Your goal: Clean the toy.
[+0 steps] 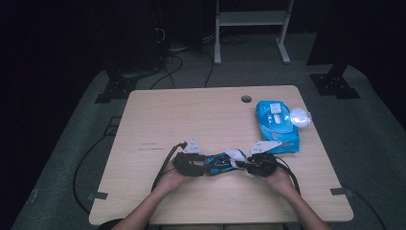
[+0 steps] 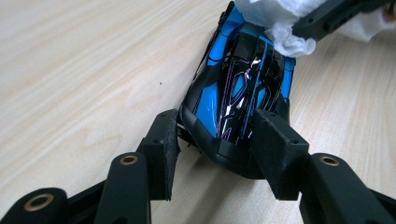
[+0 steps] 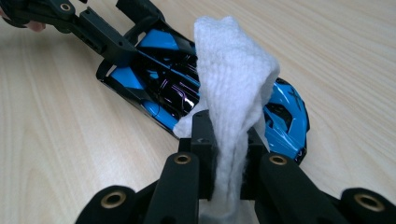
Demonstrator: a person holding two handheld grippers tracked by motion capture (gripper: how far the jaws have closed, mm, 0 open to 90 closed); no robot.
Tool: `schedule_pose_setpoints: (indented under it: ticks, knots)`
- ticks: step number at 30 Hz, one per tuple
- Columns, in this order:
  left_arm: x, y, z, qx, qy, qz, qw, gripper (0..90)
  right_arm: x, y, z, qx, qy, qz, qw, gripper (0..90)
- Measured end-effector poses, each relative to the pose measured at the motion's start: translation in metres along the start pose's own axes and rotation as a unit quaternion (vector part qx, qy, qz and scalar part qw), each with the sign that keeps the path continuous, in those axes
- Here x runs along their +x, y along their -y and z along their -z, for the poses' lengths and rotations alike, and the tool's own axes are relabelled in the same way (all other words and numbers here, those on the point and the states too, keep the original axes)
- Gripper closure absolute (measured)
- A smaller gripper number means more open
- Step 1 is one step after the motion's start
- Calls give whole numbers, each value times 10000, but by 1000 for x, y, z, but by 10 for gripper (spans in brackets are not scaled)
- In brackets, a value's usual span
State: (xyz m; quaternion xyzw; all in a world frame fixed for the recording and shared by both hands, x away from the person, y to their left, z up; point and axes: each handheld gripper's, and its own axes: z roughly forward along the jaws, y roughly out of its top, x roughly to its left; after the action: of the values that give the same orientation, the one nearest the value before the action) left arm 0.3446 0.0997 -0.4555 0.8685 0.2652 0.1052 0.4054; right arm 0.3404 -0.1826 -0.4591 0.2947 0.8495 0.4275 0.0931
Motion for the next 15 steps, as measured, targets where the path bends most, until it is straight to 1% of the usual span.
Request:
schedule_pose_setpoints:
  ticks: [1,2,3,4,5,6,7,8,9,10,11,12,13,15]
  knots:
    - [-3,1,1,-54,-64,-102,9999,515,-1,-1,2,35,5,-15,10000,810]
    - [-6,2,1,-109,-146,-206,9996,514,-4,-2,4,64,36,23,10000,808]
    - [-9,3,2,-149,-221,-314,9992,515,-8,-3,6,74,65,0,10000,803]
    - [-12,4,3,-201,-290,-428,9985,514,-13,-4,8,87,51,-59,9999,795]
    - [-15,6,3,-273,-363,-502,9977,514,-17,-6,11,77,81,-102,9999,786]
    - [-18,7,4,-291,-432,-593,9969,514,-21,-8,13,66,112,-119,9998,770]
    - [-23,8,5,-357,-549,-737,9951,514,-28,-14,14,165,-16,-147,9998,700]
    - [-23,8,5,-357,-549,-737,9951,514,-28,-14,14,165,-16,-147,9998,700]
    - [-27,10,5,-416,-648,-873,9932,514,-33,-20,12,329,-95,-79,9994,664]
    - [-27,10,5,-416,-648,-873,9932,514,-33,-20,12,329,-95,-79,9994,664]
    - [-28,11,6,-399,-702,-953,9922,514,-38,-24,10,423,-161,-52,9990,618]
    - [-30,11,6,-394,-754,-1025,9911,514,-38,-24,10,423,-161,-52,9990,618]
    - [-31,11,7,-389,-783,-1093,9902,513,-41,-26,9,453,-230,-80,9987,605]
    - [-33,12,6,-417,-818,-1123,9894,513,-47,-28,5,586,-435,-94,9973,557]
